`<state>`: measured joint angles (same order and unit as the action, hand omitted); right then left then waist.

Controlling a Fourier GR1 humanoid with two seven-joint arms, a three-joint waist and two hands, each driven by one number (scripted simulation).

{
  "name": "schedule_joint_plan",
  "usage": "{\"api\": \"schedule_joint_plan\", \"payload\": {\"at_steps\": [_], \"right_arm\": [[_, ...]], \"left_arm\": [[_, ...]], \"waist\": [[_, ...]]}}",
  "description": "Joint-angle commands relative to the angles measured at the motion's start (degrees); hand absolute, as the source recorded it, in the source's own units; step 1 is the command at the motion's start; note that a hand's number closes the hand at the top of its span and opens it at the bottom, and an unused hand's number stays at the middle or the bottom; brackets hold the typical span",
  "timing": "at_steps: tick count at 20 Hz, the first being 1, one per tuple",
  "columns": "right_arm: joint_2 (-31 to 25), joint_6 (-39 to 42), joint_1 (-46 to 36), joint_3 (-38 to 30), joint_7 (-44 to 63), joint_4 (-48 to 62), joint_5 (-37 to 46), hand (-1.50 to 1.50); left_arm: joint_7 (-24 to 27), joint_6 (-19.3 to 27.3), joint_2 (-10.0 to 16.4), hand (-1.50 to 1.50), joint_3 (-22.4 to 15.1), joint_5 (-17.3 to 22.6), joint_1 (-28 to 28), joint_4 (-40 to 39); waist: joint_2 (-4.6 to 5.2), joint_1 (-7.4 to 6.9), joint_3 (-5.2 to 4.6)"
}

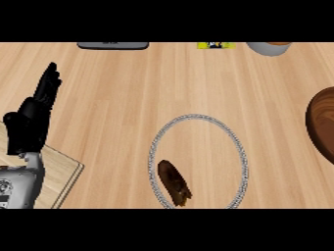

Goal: Pick the can from the placemat and place it in the bowl

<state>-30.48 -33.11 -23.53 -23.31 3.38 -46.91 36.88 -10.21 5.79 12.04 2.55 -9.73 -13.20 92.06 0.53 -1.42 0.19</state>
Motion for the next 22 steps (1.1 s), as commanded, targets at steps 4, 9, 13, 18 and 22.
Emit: {"api": "schedule_joint_plan", "payload": {"at_steps": [4,9,13,18,22], "right_arm": [[-2.2,7.2,-6.2,-7.8,-15.8,15.8,-11.9,-1.5],[-2.8,9.0,-7.4,-12.4,-29.8,20.6,-17.1,-1.5],[-5.8,11.0,-8.5,-15.8,-35.2,24.9,-20.5,-1.5],[-8.6,17.9,-5.7,-18.6,-35.0,24.6,-25.9,-1.5],[-8.8,25.5,2.4,-21.0,-39.3,21.4,-30.9,-1.5]], "left_arm": [[1.8,-1.2,0.8,0.0,0.9,0.6,1.1,0.1],[1.5,-0.9,0.1,0.0,0.8,0.7,0.3,0.1],[-0.7,-1.0,0.2,0.0,0.8,0.1,-1.1,-0.7],[2.6,-0.5,-0.2,0.0,1.4,-0.3,3.7,1.0],[1.9,0.6,-0.9,0.0,1.3,-1.4,1.2,-0.7]], "waist": [[0.12,-0.44,0.08],[0.15,-0.3,0.12],[0.07,0.22,0.02],[-0.39,0.91,-0.12],[-0.59,1.95,-0.18]]}}
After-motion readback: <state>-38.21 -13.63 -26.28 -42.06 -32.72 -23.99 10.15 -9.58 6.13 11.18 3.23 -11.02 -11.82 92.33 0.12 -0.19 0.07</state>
